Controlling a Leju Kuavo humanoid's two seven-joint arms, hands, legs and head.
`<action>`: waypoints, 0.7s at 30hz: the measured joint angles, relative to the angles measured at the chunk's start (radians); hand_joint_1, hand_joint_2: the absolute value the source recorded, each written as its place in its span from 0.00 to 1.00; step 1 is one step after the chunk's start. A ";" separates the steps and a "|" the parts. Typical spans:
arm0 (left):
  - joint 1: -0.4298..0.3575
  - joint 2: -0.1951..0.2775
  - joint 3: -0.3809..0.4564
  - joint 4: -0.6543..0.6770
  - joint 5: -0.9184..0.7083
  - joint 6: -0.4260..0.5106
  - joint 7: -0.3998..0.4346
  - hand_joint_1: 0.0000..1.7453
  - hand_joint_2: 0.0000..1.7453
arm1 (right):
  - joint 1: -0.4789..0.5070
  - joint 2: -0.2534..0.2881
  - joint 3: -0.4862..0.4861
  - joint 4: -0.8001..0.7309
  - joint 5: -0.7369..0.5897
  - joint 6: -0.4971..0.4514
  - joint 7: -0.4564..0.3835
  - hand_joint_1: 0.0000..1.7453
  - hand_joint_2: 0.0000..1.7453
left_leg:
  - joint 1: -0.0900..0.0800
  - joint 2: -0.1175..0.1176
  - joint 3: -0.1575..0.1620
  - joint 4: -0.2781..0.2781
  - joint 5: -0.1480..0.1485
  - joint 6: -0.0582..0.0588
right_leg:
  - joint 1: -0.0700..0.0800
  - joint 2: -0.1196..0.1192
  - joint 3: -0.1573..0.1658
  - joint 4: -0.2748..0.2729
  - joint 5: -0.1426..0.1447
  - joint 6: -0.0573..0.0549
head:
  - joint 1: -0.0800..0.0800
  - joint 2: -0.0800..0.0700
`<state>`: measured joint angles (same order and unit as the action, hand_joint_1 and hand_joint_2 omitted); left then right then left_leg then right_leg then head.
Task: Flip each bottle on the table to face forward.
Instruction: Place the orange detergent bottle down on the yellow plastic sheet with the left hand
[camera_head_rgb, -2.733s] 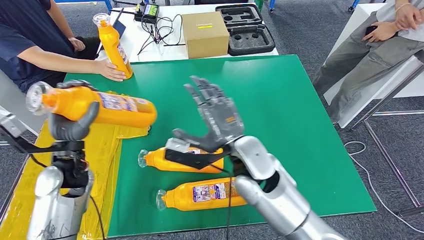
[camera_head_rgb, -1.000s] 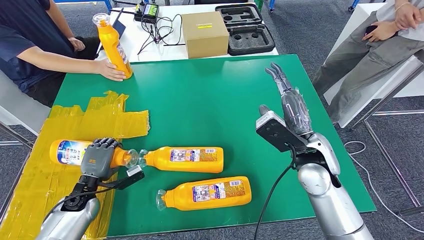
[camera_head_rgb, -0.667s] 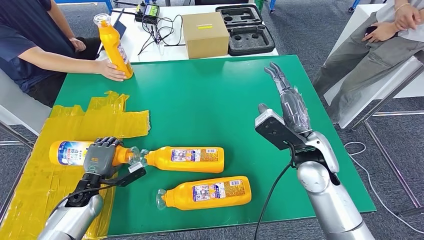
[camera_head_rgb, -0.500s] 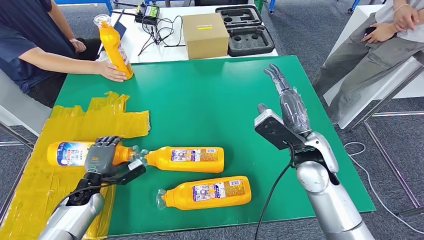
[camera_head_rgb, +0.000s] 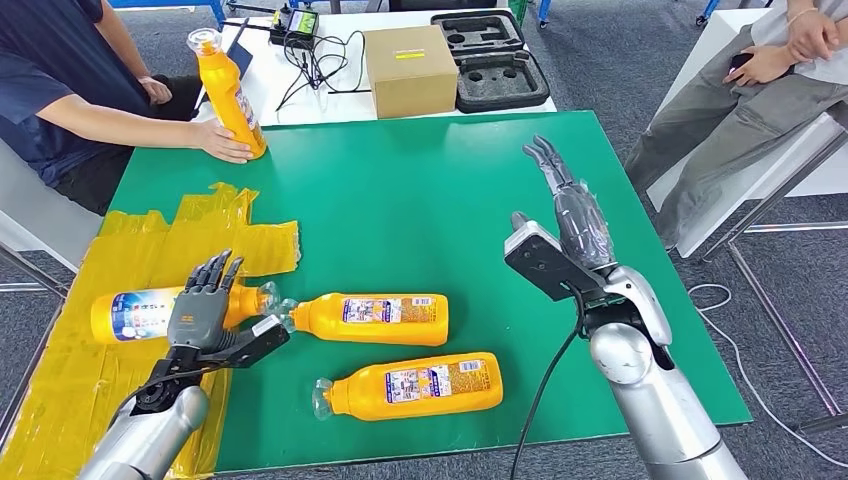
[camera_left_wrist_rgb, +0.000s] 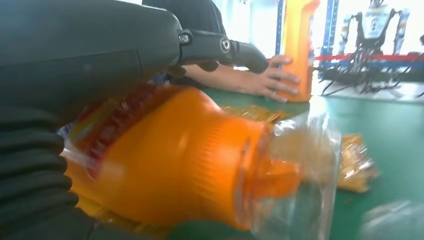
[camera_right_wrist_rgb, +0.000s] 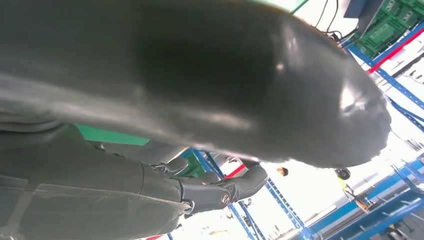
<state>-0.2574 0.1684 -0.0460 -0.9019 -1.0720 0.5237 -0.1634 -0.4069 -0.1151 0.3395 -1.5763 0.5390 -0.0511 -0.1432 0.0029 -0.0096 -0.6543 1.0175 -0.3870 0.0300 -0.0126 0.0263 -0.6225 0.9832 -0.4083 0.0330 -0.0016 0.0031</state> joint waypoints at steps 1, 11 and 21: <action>0.006 0.000 0.000 -0.017 0.007 0.000 -0.002 0.00 0.00 | 0.000 -0.001 0.001 0.002 0.000 0.000 0.000 0.00 0.00 | 0.000 0.000 0.000 0.000 0.000 0.000 | 0.000 0.000 0.000 0.000 0.000 0.000 | 0.000 0.000; 0.055 -0.007 0.047 -0.294 0.462 0.033 -0.159 0.00 0.00 | 0.001 -0.003 0.025 0.024 0.009 0.008 -0.012 0.00 0.00 | 0.000 0.000 -0.003 0.000 0.000 0.000 | 0.000 0.000 -0.002 0.000 0.000 0.000 | 0.000 0.000; 0.068 -0.023 0.103 -0.469 0.741 0.037 -0.282 0.00 0.00 | -0.002 0.000 0.060 0.041 0.025 0.007 -0.023 0.00 0.50 | 0.000 0.000 -0.003 0.000 0.000 0.000 | 0.000 0.000 -0.003 0.000 0.000 0.000 | 0.000 0.000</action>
<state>-0.1895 0.1459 0.0572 -1.3706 -0.3312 0.5605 -0.4455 -0.4087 -0.1147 0.3998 -1.5350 0.5637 -0.0445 -0.1658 0.0032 -0.0093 -0.6575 1.0175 -0.3870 0.0300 -0.0123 0.0264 -0.6253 0.9835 -0.4082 0.0329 -0.0014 0.0031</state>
